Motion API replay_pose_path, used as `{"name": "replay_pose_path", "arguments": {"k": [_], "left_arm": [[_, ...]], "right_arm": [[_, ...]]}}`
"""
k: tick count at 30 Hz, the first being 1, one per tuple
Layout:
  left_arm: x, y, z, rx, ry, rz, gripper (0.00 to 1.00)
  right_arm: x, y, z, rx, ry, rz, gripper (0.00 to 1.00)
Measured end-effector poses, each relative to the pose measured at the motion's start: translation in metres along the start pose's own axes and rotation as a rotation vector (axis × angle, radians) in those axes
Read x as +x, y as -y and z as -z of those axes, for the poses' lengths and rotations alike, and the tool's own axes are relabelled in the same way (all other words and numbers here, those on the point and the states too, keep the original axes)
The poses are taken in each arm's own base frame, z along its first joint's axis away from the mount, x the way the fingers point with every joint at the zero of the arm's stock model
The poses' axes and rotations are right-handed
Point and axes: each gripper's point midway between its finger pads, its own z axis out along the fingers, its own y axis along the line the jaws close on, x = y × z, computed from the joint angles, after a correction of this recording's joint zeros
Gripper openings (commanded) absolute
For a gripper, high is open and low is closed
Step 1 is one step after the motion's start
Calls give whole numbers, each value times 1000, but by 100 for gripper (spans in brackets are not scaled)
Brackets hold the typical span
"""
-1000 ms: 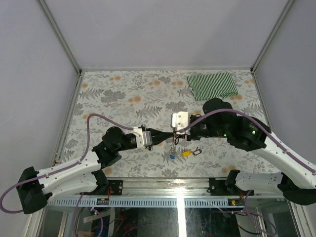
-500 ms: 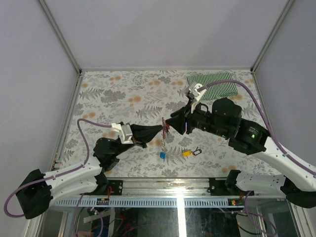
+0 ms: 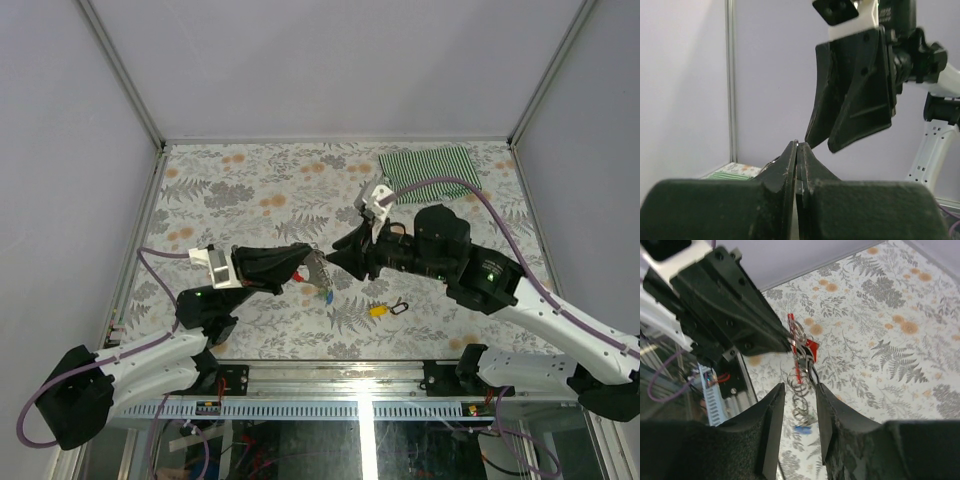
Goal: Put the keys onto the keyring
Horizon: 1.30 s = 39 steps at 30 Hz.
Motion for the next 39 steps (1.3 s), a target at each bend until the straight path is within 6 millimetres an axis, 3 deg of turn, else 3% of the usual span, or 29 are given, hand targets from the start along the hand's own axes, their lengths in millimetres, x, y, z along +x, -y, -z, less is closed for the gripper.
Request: {"name": "replay_pose_path", "arguments": {"k": [8, 14, 19, 26, 39], "left_arm": [[-10, 21, 1, 109, 40, 30, 0], [-11, 35, 3, 184, 31, 46, 0], [-12, 43, 3, 229, 26, 54, 0], [-17, 52, 2, 279, 29, 60, 0], [-16, 57, 2, 313, 19, 62, 0]], "right_arm": [[19, -13, 14, -146, 121, 312, 41], [4, -33, 21, -258, 256, 443, 40], [-5, -44, 23, -309, 308, 486, 39], [1, -47, 16, -347, 291, 499, 39], [10, -50, 8, -385, 262, 498, 24]]}}
